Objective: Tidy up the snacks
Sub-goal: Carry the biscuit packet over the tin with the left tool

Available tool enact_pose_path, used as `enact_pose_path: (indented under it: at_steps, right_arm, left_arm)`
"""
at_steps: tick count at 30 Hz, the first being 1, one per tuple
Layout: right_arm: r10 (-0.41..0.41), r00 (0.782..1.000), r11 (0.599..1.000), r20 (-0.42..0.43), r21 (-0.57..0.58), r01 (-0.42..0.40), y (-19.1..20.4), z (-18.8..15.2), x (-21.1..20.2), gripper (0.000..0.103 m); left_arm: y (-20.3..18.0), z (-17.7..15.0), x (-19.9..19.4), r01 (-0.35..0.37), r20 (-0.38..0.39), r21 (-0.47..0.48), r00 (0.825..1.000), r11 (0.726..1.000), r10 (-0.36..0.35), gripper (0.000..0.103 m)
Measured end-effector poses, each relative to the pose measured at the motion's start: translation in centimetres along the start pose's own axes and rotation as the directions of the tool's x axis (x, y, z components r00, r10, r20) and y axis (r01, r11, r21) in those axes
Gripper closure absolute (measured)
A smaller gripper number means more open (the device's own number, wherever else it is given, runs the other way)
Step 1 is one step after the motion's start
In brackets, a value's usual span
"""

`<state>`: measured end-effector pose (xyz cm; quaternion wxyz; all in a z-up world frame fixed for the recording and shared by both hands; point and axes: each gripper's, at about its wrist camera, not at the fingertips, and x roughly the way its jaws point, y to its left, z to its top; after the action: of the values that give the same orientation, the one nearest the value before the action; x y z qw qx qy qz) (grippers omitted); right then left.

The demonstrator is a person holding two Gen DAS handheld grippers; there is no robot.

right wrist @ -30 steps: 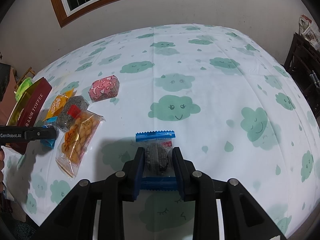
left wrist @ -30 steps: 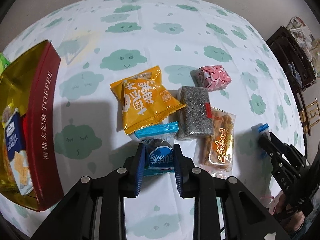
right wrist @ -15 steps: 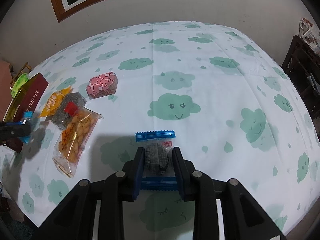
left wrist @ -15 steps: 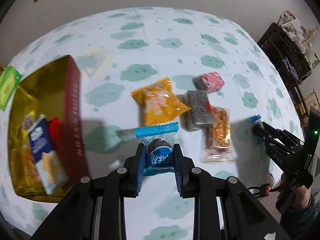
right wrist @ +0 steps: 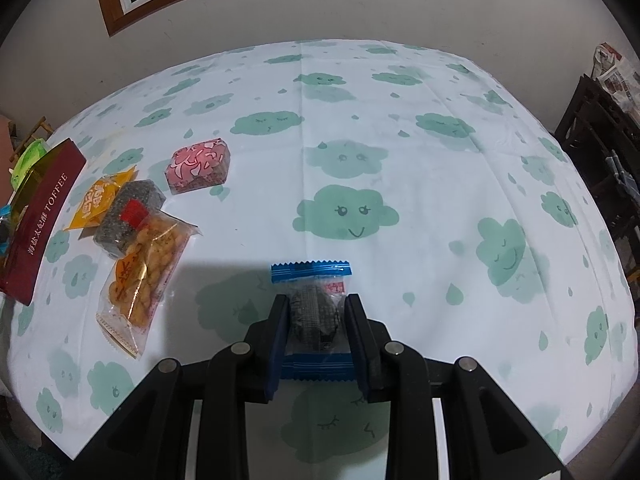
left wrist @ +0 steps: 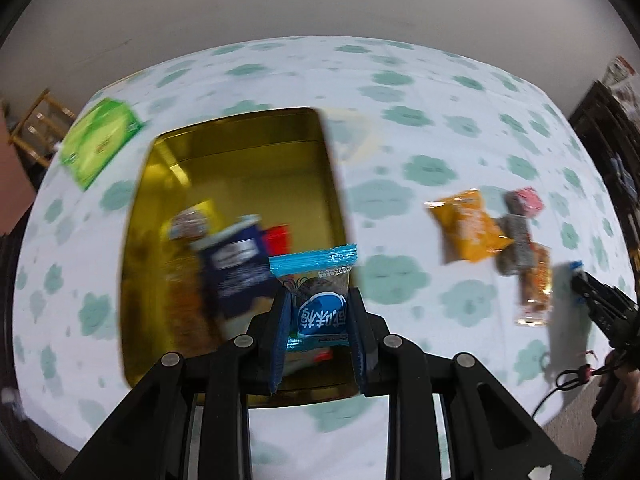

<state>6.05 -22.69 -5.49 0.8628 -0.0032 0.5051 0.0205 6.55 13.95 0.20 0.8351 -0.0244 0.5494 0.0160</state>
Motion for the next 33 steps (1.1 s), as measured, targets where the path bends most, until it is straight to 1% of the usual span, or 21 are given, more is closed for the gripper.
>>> enact_pose_path:
  at_steps: [6,11,15,21,33]
  right_arm:
    - [-0.022,1.000,1.000,-0.008,0.001,0.022,0.3,0.1,0.1,0.074]
    - [-0.036,0.999,0.999,-0.015,0.003,0.036,0.4,0.2,0.1,0.074]
    - [-0.040,0.999,0.999,-0.017,0.007,0.041,0.5,0.3,0.1,0.074]
    - [-0.042,0.999,0.999,-0.019,0.009,0.042,0.4,0.3,0.2,0.074]
    - [-0.048,0.999,0.999,-0.026,0.015,0.048,0.3,0.4,0.2,0.074]
  left_arm:
    - [4.3,-0.8,0.6,-0.061,-0.026,-0.051,0.998,0.997,0.060,0.079]
    - [6.6,-1.5,1.4,-0.089,-0.054,-0.068,0.995,0.994,0.085,0.079]
    - [7.2,-2.0,2.0,-0.104,-0.069,-0.062,0.993,0.993,0.100,0.079]
    - [7.5,-2.4,2.6,-0.098,-0.083,-0.052,0.992,0.994,0.093,0.079]
    - [7.9,-2.8,2.8,-0.097,-0.080,-0.063,0.993,0.993,0.092,0.075]
